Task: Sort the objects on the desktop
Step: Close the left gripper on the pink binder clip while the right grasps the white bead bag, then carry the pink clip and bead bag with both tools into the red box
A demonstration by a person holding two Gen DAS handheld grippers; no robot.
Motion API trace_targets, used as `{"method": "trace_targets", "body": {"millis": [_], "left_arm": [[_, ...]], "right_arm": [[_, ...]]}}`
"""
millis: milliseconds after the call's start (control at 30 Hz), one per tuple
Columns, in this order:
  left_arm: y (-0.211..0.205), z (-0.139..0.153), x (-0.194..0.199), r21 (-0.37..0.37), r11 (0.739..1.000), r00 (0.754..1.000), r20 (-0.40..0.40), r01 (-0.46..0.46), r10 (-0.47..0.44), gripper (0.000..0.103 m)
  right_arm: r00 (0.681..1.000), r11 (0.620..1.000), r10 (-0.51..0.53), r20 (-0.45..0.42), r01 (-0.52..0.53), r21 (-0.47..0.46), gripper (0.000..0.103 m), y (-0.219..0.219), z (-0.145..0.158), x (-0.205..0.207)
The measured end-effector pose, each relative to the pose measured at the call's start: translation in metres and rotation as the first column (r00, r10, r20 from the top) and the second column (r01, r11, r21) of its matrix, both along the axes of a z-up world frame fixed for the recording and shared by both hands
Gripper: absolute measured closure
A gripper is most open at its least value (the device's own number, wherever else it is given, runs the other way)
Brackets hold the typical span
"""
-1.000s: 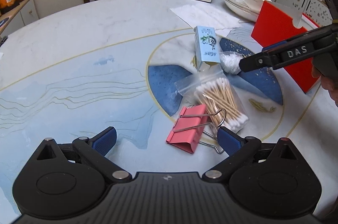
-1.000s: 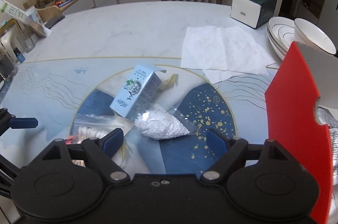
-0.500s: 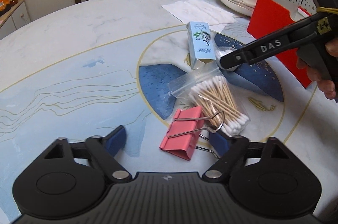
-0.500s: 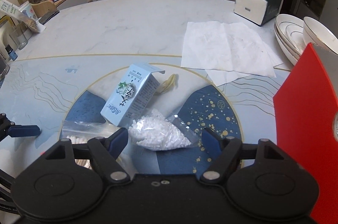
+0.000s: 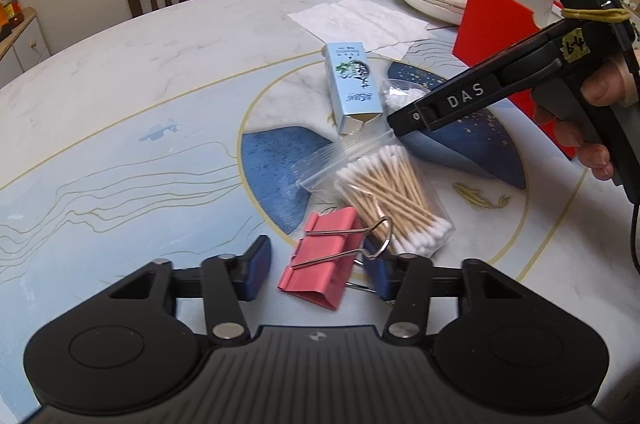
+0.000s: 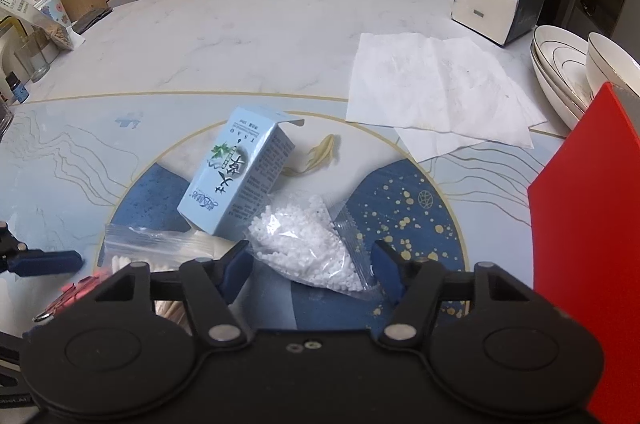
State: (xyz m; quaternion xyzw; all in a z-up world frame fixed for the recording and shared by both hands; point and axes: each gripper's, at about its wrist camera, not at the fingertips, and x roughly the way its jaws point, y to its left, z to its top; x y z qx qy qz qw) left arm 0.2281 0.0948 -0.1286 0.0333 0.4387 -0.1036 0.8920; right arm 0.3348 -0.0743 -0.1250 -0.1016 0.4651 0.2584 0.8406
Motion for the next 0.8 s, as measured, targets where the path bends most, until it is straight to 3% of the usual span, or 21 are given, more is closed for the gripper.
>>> {"method": "trace_targets", "body": {"millis": [100,500,800], "left_arm": [[-0.001,0.000,0.000,-0.006,1.000,1.000,-0.001,-0.001,0.001,0.065],[0.002,0.002,-0.008,-0.030,0.999,0.999,-0.011,-0.033,0.033,0.072],[0.007,0.010,-0.022,-0.056,0.995,0.996,-0.008,-0.084,0.084,0.074]], "right_arm": [[1.000,1.000,0.006,-0.001,-0.006,0.010,0.053,0.000,0.001,-0.001],[1.000,1.000,0.002,0.009,-0.002,0.025,0.068,-0.011,0.010,-0.012],[1.000,0.998,-0.011,0.016,0.010,0.059,0.072,-0.027,0.025,-0.029]]}}
